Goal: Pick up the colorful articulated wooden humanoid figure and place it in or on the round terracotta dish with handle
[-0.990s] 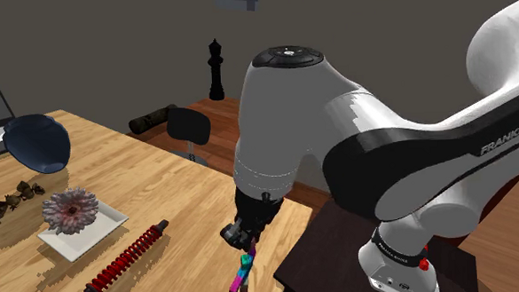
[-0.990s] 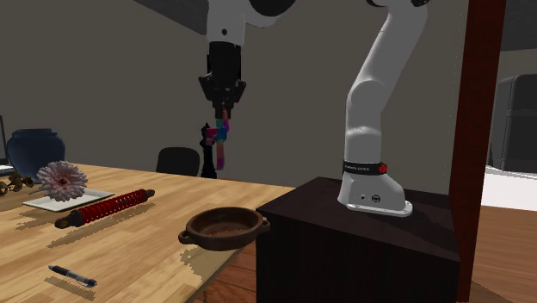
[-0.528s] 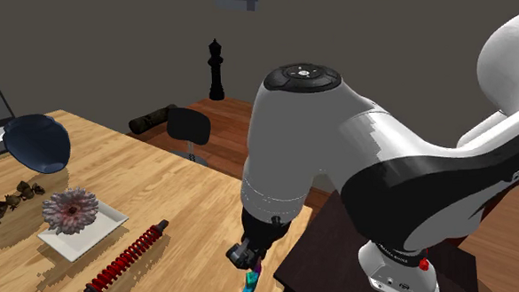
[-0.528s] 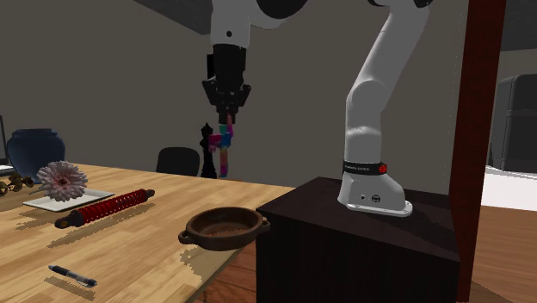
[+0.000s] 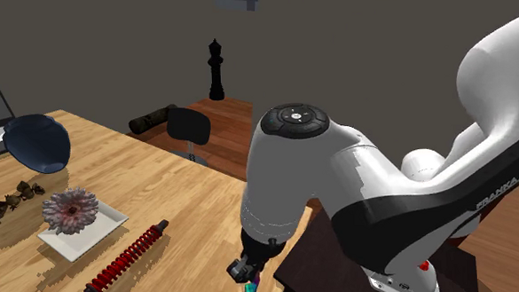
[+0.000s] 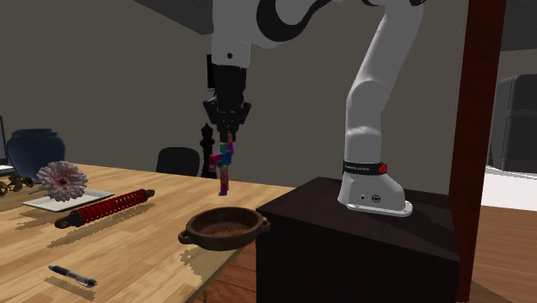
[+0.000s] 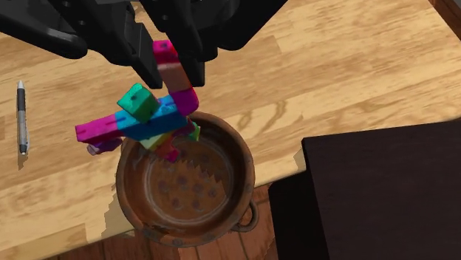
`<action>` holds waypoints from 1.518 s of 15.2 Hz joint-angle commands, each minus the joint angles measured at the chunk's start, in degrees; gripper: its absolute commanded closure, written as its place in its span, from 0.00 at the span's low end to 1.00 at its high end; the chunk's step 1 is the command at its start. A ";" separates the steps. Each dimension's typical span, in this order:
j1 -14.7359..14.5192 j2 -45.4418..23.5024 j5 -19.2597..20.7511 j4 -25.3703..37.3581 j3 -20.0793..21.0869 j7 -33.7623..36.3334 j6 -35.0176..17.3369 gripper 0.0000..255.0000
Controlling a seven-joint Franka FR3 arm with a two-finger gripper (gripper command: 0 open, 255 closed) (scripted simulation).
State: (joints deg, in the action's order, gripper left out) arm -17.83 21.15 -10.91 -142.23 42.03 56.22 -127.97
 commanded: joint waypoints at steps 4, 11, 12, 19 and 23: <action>0.75 -2.46 0.99 -1.96 1.64 1.32 -4.24 1.00; 2.90 -7.64 4.38 -4.44 4.59 4.48 -11.19 1.00; 2.89 -7.64 4.38 -4.44 4.58 4.48 -11.19 1.00; 2.88 -7.64 4.39 -4.44 4.57 4.48 -11.19 1.00; 2.88 -7.65 4.39 -4.44 4.57 4.49 -11.19 0.00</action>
State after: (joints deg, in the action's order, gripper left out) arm -14.94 13.50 -6.52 -146.68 46.60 60.70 -139.16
